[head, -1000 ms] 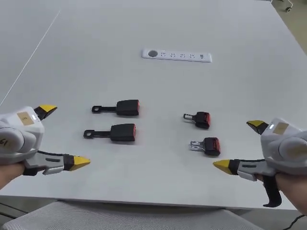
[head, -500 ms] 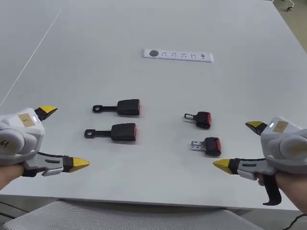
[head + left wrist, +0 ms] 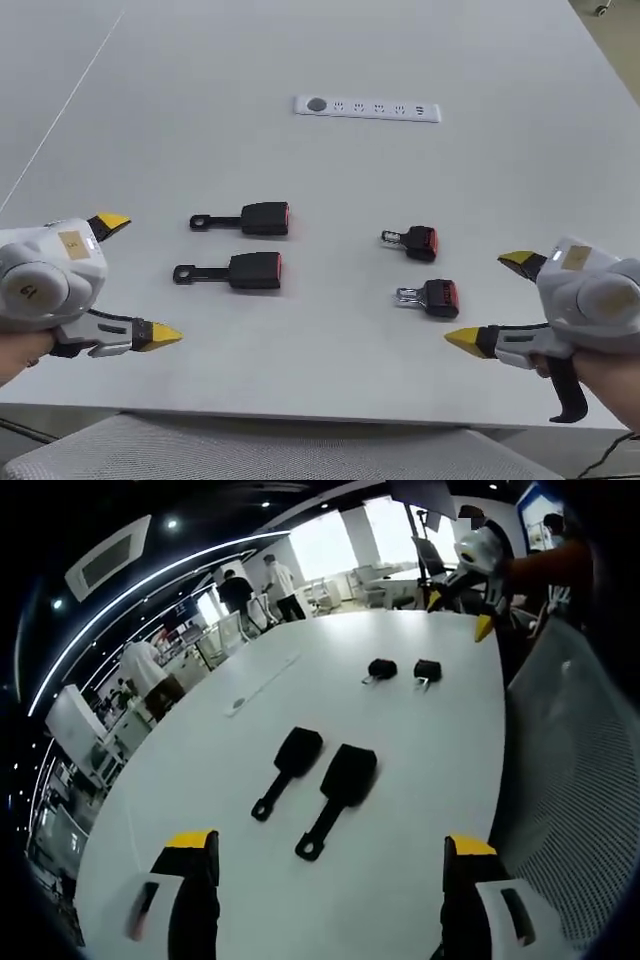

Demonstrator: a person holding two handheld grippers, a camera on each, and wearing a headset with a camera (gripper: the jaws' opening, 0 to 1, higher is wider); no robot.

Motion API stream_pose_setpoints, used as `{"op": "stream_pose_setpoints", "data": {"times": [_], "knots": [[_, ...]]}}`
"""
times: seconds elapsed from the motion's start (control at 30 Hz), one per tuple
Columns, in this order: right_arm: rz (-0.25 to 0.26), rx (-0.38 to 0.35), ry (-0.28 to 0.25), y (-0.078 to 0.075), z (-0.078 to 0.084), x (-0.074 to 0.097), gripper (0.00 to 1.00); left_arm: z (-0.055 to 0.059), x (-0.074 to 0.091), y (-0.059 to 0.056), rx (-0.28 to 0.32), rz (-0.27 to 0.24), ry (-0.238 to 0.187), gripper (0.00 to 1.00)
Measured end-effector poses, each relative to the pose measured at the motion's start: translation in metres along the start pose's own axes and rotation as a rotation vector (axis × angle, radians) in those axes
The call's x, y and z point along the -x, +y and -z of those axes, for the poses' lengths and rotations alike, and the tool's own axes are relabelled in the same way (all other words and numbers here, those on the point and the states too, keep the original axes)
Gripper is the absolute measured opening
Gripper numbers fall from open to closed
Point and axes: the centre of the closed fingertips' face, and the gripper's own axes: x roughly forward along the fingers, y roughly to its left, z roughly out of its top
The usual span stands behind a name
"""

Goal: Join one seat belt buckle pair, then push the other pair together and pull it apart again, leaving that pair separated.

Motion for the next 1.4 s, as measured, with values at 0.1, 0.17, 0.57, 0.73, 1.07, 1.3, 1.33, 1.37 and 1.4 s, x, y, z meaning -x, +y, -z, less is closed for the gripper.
{"op": "stream_pose_setpoints", "data": {"times": [0.1,0.17,0.57,0.73,1.07,1.3,1.33,1.37,1.4], "knots": [[-0.006,0.018,0.014,-0.001,0.001,-0.003,0.75,-0.002,-0.004,-0.001,-0.008,0.017,0.006,0.92],[-0.013,0.026,0.019,-0.002,0.001,-0.004,0.74,-0.007,-0.007,-0.001,-0.009,0.023,-0.003,0.91],[-0.08,0.077,0.071,-0.005,0.011,-0.02,0.67,-0.014,-0.035,-0.017,-0.109,0.157,0.011,0.81],[-0.098,0.091,0.083,-0.006,0.012,-0.025,0.66,-0.014,-0.047,-0.016,-0.152,0.18,0.029,0.79],[-0.148,0.134,0.121,-0.009,0.011,-0.036,0.61,-0.009,-0.073,-0.01,-0.181,0.245,0.067,0.72],[-0.199,0.166,0.16,-0.009,0.016,-0.05,0.58,-0.007,-0.09,-0.012,-0.207,0.291,0.094,0.7],[-0.201,0.171,0.163,-0.009,0.017,-0.051,0.58,-0.007,-0.091,-0.012,-0.209,0.292,0.095,0.7],[-0.209,0.185,0.17,-0.01,0.017,-0.054,0.57,-0.008,-0.094,-0.012,-0.22,0.301,0.096,0.7],[-0.214,0.19,0.174,-0.01,0.018,-0.055,0.57,-0.009,-0.096,-0.011,-0.222,0.304,0.1,0.7]]}}
